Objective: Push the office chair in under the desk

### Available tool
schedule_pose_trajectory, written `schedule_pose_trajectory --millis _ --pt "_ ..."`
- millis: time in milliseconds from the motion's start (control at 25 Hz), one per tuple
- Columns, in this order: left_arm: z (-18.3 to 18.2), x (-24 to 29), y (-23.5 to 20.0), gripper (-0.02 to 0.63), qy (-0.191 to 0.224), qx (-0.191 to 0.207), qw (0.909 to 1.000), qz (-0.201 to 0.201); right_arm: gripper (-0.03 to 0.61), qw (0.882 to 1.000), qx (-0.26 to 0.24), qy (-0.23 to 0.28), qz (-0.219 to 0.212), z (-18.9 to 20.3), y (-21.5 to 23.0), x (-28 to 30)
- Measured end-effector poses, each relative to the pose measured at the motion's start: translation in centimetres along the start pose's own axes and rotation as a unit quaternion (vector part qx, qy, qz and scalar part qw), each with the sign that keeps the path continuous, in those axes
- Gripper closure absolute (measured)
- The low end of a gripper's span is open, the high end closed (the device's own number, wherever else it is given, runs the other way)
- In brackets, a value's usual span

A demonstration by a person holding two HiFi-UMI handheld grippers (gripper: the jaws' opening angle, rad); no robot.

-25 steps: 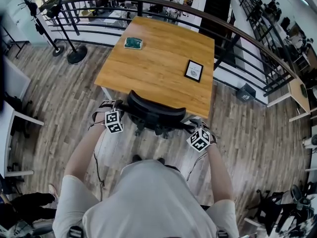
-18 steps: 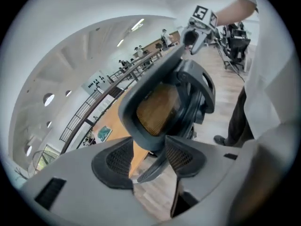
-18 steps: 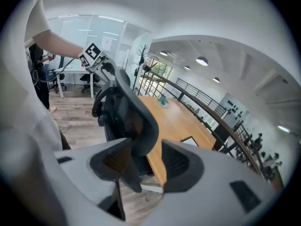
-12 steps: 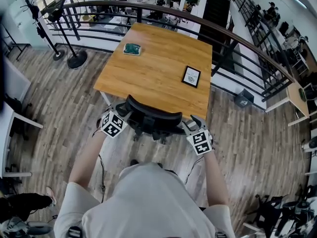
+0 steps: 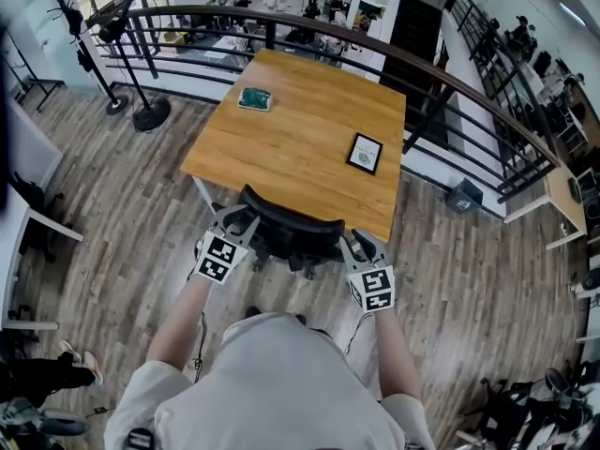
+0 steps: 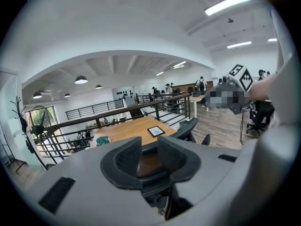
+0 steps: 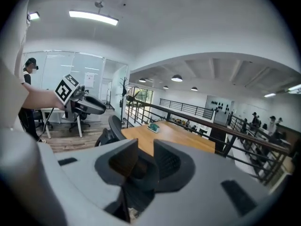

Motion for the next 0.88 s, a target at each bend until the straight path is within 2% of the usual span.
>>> schedule_pose_trajectory --millis 120,240,440,880 --pt "-0.3 0.3 0.9 0.542 0.029 -0.019 0.9994 -0.007 0.511 1.0 0.025 0.011 0.01 0.2 0.2 -0.3" --pt "-0.1 0.6 1.6 0.556 0.031 -0.039 0.9988 -0.003 0.54 0.999 0.029 0.015 0.018 0.1 0.1 -0.4" --pt "-0.9 0.8 2.2 0.589 0.048 -0.048 0.9977 0.007 0.568 0.998 0.032 0.037 0.025 -1.0 0.3 -1.0" --pt "-0.8 1.1 3.0 0.62 0.066 -0.054 0.9957 0.036 0.577 0.998 0.034 0.053 0.024 -1.2 0.5 -1.1"
Point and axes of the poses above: the fingertips, and each gripper's own axes: x forward along the fingers, y to its right, z out of its underside, the point moved 8 cm from there along -x, backward along the fingers, and after that the axes turned 13 degrees about z, right-handed, at the moved point
